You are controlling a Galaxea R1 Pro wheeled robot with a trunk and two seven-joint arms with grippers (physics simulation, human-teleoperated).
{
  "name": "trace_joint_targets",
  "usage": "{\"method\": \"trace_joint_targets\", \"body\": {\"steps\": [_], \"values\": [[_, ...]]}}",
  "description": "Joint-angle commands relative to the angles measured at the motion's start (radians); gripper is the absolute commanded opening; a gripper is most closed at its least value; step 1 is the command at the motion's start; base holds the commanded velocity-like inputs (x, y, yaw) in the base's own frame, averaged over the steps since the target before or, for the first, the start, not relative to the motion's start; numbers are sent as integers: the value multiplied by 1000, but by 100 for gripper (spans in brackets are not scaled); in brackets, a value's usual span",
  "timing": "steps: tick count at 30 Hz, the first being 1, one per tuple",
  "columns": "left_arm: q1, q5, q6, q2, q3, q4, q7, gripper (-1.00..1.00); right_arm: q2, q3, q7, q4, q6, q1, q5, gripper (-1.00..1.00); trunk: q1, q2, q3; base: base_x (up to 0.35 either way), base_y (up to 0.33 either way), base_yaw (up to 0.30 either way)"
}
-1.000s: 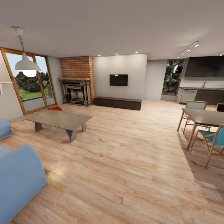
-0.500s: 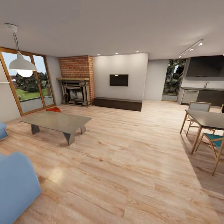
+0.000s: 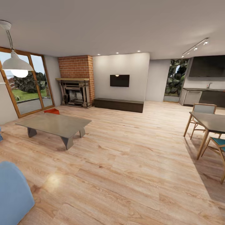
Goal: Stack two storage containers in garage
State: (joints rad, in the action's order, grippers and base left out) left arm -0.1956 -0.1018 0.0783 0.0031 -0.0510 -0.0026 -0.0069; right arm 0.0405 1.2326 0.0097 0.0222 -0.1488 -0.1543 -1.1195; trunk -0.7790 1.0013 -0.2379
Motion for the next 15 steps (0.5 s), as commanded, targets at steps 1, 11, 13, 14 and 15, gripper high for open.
{"method": "trace_joint_targets", "body": {"steps": [1,11,13,14,15], "values": [[-1,-7,3,0,-4,1,-1,100,1,8,1,2,-3,-1,-8,100,-1,1,-1,323,0,0],[-1,-7,3,0,-4,1,-1,100,1,8,1,2,-3,-1,-8,100,-1,1,-1,323,0,0],[-1,-7,3,0,-4,1,0,100,1,8,1,2,-3,-1,-9,100,-1,1,-1,323,0,0],[-1,-7,3,0,-4,1,0,100,1,8,1,2,-3,-1,-9,100,-1,1,-1,323,0,0],[-1,-7,3,0,-4,1,0,100,1,8,1,2,-3,-1,-9,100,-1,1,-1,323,0,0]]}}
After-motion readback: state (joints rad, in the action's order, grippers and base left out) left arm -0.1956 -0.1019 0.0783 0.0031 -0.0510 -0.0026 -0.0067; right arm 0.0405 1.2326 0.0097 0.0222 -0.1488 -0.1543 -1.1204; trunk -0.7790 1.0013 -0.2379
